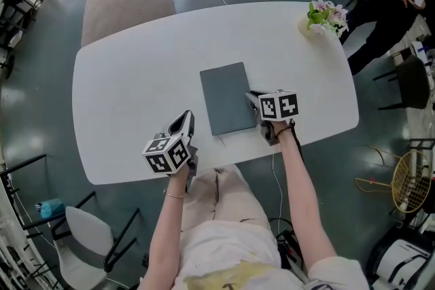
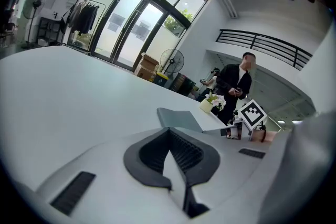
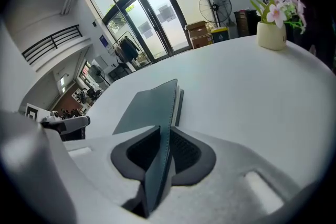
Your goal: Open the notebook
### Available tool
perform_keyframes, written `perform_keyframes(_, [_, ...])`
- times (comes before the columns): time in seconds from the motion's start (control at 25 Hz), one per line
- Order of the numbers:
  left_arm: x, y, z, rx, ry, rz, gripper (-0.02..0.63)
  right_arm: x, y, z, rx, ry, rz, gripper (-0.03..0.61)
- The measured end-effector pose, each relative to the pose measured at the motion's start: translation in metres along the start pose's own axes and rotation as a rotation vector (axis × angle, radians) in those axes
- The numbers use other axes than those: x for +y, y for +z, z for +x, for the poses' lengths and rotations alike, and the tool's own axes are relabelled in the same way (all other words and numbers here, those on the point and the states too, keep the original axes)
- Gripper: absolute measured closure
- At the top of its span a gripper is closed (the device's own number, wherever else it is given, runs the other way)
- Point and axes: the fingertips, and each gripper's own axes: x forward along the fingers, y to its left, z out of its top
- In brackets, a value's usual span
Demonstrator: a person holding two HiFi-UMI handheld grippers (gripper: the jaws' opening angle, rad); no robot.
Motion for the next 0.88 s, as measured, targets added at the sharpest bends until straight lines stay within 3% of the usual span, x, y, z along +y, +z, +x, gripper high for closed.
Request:
perform_keyframes(0.36, [-0.006,0.003,-0.008,-0.034,0.017,0.003,0.614,0.016,0.013,-0.02,-0.056,0.114,0.066,0.548])
perform_keyframes(0.88, [0.012,0.024,-0.044,-0.136,0.057,-0.007,0.615,0.07,0.043,-0.047,-0.104,0.124,-0.058,0.549])
